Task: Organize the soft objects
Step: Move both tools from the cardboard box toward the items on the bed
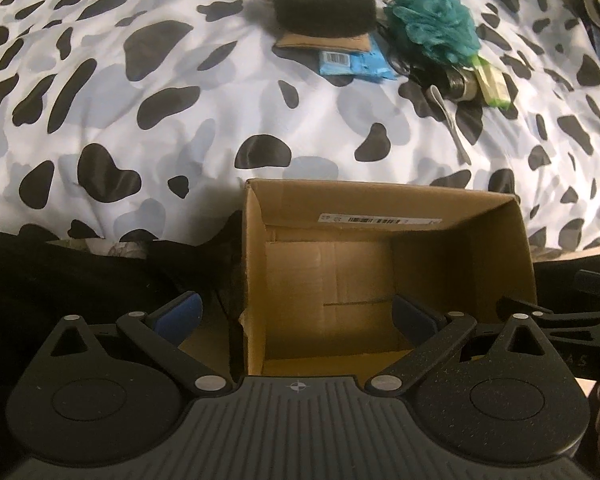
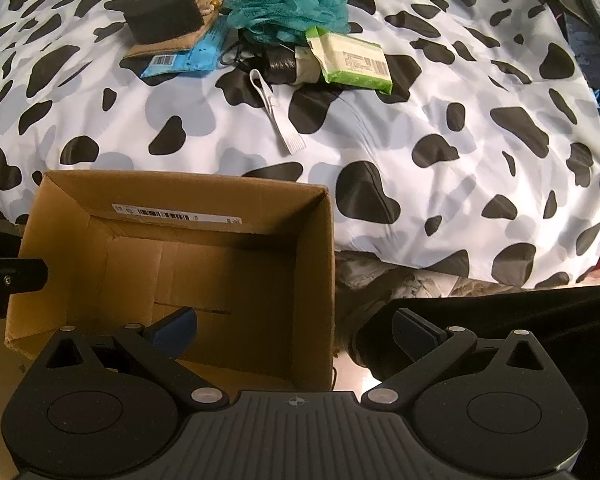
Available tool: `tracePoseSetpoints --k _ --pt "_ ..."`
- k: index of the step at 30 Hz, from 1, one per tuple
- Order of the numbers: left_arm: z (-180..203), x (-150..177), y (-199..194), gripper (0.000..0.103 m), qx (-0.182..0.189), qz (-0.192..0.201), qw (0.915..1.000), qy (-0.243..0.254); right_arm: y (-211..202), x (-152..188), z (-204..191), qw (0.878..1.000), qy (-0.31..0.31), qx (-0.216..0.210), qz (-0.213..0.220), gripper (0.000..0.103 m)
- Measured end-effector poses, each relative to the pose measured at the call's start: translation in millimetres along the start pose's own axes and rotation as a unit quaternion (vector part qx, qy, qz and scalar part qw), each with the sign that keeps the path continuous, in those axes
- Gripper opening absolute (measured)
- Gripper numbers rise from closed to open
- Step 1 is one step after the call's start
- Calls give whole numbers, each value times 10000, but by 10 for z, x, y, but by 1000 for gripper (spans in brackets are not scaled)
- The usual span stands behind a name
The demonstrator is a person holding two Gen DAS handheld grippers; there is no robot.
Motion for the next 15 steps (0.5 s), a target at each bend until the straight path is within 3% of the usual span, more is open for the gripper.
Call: tracePoseSetpoints --k 6,15 --pt "30 48 5 103 -52 138 9999 31 -72 -33 -21 9998 -98 7 176 103" --pt "26 37 -120 103 -4 719 9972 189 -213 -127 -77 9986 -134 81 500 103"
Point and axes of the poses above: each gripper's, at about its wrist camera, not at the fingertips, and y roughly the way its jaws point, z to its right, x to its underside, the point moved 1 cm from there along y, roughly the way its jaws point, and after that the axes turned 2 degrees about -y, right-handed, at the moved point
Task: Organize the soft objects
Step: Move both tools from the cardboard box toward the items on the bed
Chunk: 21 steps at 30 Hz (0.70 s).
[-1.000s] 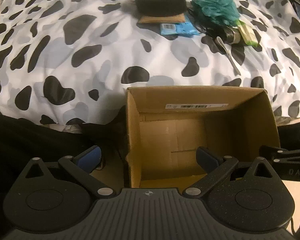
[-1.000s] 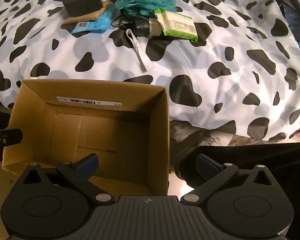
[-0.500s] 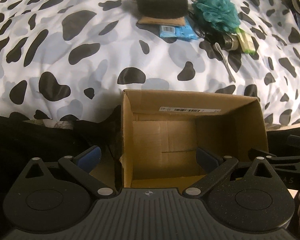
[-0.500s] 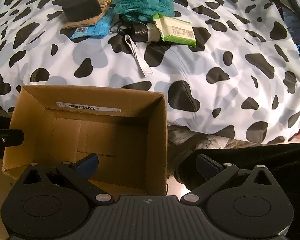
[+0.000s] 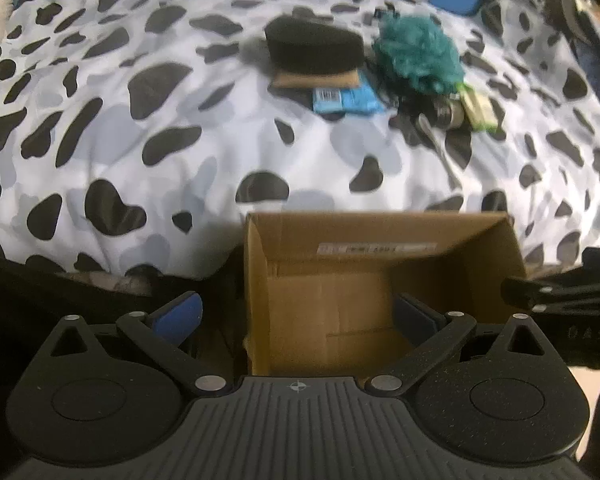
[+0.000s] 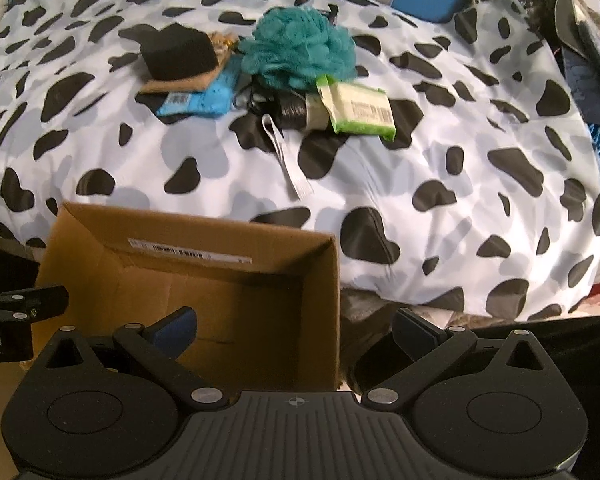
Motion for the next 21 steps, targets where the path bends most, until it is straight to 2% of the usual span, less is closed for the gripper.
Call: tracePoseSetpoints --k 21 --pt "-59 -150 -180 103 4 480 9987 -159 -132 -195 -179 9986 -254 43 470 103"
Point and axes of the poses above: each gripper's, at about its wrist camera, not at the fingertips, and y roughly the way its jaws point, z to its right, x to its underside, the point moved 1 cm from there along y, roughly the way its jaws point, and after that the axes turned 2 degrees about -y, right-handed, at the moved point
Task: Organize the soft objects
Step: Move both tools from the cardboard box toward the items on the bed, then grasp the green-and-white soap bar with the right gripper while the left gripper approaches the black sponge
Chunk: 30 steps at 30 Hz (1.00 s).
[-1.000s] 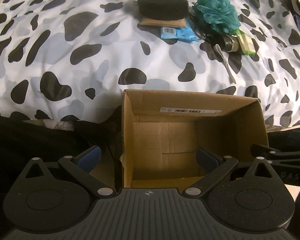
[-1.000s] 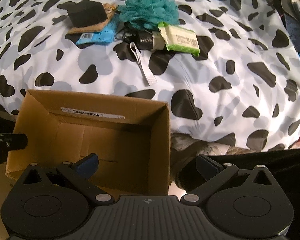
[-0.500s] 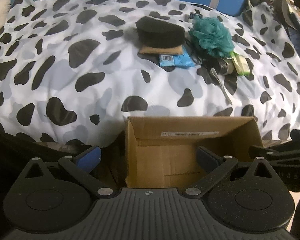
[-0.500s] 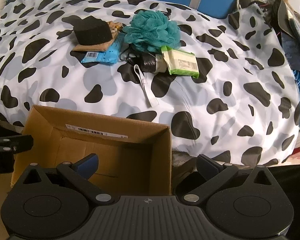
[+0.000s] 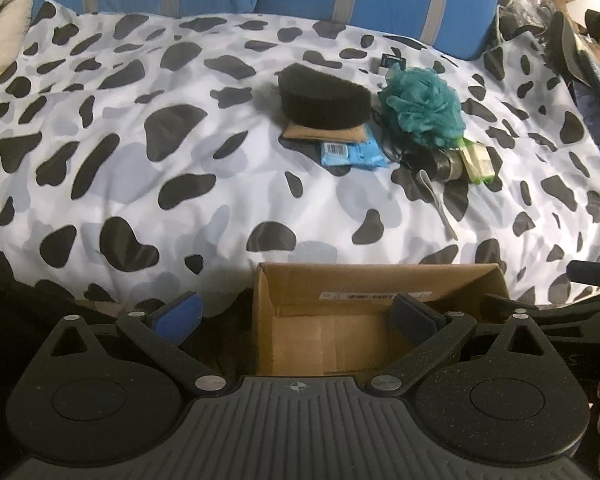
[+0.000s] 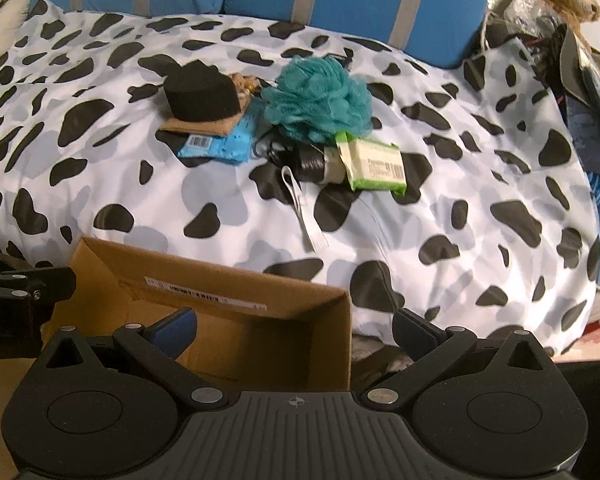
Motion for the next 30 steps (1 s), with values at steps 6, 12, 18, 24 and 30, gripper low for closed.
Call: tracePoseSetpoints --k 6,12,18,24,30 --pt "-17 -50 3 103 -77 60 10000 8 14 -84 -76 9999 -144 -47 82 103" --pt "-70 -119 0 103 -172 140 9997 -63 36 -153 -141 9995 -276 -94 145 103" --pt "-145 -171 7 103 -274 175 9993 -181 63 -207 -202 9990 -386 -137 185 103" --pt "-197 -220 28 103 -382 165 9989 -217 91 -269 -212 9987 -423 -191 221 103" --pt "-222 -290 62 103 -497 173 9985 -172 132 -345 -115 9986 -396 -220 276 103"
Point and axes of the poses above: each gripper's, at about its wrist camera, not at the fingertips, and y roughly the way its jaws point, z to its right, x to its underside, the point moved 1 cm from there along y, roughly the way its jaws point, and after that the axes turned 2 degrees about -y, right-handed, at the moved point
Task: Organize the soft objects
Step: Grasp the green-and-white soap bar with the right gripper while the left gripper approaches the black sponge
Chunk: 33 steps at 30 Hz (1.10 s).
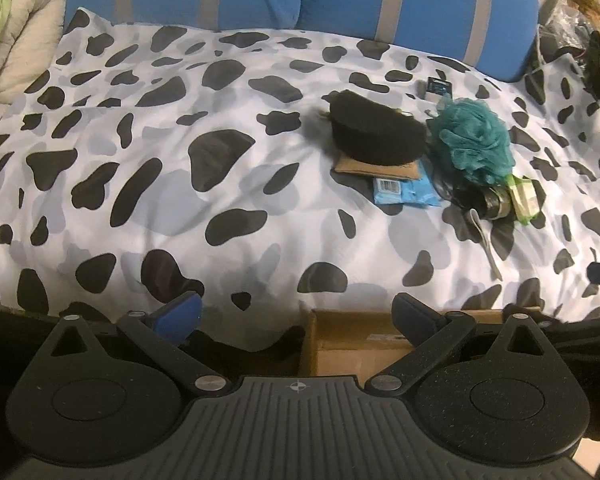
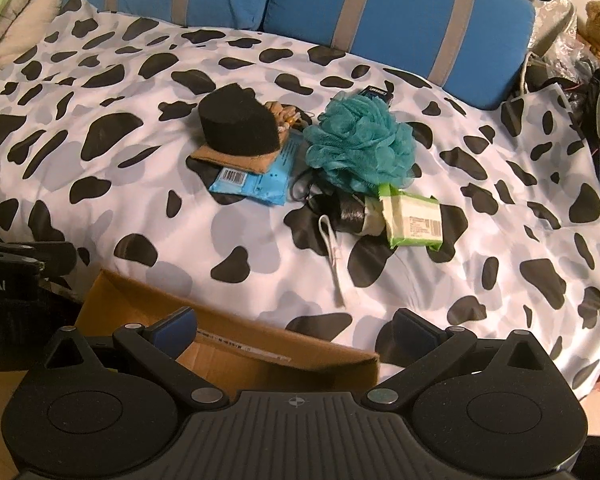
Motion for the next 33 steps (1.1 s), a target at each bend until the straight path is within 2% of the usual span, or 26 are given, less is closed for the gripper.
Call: tracePoseSetpoints --k 13,22,29,33 --pt "55 -270 180 103 -34 83 9995 303 276 -127 629 9989 470 20 -12 103" --pt "164 -536 394 103 318 220 9977 560 513 -213 1016 9966 797 166 -105 103" --pt "264 -742 600 103 648 260 9949 723 664 -319 1211 9967 802 135 -40 103" --pt "323 -842 698 103 688 291 9936 844 751 -391 1387 9956 937 70 25 103"
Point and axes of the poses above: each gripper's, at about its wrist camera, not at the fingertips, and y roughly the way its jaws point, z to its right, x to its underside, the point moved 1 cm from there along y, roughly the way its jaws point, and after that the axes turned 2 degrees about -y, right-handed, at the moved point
